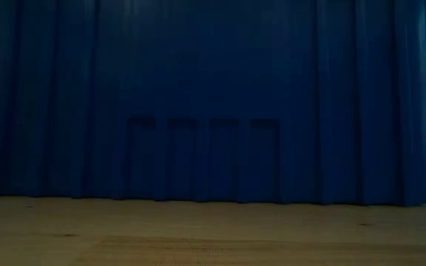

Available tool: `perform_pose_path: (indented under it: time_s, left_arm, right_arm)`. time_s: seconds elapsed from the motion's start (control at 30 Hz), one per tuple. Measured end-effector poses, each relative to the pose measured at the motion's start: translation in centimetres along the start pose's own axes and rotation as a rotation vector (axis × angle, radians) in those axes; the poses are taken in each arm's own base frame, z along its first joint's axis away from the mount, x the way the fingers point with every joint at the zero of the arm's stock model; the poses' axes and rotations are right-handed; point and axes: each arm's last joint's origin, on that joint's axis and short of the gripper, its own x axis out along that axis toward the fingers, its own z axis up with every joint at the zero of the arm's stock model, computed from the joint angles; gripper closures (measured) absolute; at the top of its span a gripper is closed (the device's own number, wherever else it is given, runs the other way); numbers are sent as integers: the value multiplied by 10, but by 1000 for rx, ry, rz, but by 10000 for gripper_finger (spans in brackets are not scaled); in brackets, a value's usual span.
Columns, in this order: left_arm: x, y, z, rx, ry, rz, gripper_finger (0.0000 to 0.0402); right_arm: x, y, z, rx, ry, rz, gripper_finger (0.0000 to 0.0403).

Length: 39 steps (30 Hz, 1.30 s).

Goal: Pick and place slides into bin
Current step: Put the pink slipper into the blue bin

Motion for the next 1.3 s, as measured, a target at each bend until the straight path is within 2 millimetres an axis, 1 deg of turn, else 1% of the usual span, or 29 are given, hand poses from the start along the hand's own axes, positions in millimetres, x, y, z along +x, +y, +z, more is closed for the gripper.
perform_pose_path:
  time_s: [0.1, 0.17, 0.33, 0.47, 0.63, 0.77, 0.87, 0.93, 1.0, 1.03, 1.07, 1.1, 1.2, 1.3]
  left_arm:
    - [0, 0, 0, 0, 0, 0, 225]
    - [0, 0, 0, -1, 0, 0, 225]
    - [0, 0, 0, -1, 0, 0, 225]
    - [0, 0, 0, -1, 0, 0, 225]
    - [0, 0, 0, -1, 0, 0, 225]
    - [0, 0, 0, -1, 0, 0, 225]
    - [0, 0, 0, -1, 1, 1, 225]
    - [0, 0, 0, -1, 2, 0, 225]
    - [0, 0, -1, -1, 5, 0, 225]
    - [0, 0, -1, -1, 6, 0, 225]
    - [0, 0, -1, -1, 9, 0, 225]
    - [0, 0, -1, -1, 12, 0, 225]
    - [0, 0, -1, -1, 14, 1, 225]
    - [0, 0, -1, 0, 15, 13, 225]
  right_arm:
    - [6, 3, -4, -29, -20, -28, 231]
    - [9, 3, -7, -12, -24, -49, 231]
    - [15, -6, -14, 90, -3, -92, 231]
    - [21, -10, -18, 121, 33, -96, 231]
    - [32, -9, -18, 133, 11, -40, 231]
    - [40, -12, -14, 157, -2, -80, 236]
    - [44, -12, -13, 160, -2, -82, 265]
    - [45, -12, -13, 158, 5, -80, 300]
    - [45, -11, -13, 167, 10, -78, 343]
    - [45, -11, -14, 195, 12, -80, 367]
    - [45, -11, -13, 223, 12, -81, 382]
    - [45, -11, -13, 248, 11, -81, 387]
    - [45, -11, -14, 317, 28, -93, 383]
    - [43, -14, -14, 339, 78, -112, 386]
